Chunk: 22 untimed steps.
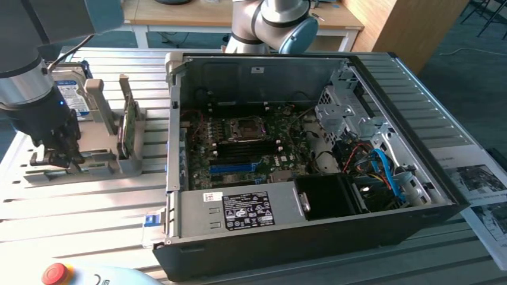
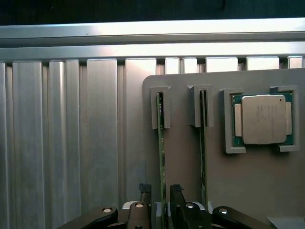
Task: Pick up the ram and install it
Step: 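Pick up the ram and move it above insertion slot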
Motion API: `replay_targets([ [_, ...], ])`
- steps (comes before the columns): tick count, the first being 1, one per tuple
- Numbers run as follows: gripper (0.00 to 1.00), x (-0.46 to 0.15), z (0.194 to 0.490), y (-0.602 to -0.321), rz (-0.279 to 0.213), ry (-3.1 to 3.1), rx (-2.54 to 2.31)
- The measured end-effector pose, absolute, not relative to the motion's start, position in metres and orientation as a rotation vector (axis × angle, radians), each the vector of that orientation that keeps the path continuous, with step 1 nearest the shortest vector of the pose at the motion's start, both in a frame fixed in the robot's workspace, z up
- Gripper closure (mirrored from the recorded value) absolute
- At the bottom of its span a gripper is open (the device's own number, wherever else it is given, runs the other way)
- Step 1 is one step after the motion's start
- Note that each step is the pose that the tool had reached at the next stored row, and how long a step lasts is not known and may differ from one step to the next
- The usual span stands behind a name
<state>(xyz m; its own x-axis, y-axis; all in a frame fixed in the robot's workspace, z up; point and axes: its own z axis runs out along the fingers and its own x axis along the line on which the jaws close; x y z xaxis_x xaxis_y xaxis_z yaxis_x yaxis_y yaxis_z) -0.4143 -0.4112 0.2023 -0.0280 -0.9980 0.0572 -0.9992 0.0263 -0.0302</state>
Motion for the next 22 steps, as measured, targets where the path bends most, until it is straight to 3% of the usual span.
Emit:
replay_targets([
  [22, 0.7, -0.4135, 0.2015, -0.4081, 0.096, -2.236, 2.176],
])
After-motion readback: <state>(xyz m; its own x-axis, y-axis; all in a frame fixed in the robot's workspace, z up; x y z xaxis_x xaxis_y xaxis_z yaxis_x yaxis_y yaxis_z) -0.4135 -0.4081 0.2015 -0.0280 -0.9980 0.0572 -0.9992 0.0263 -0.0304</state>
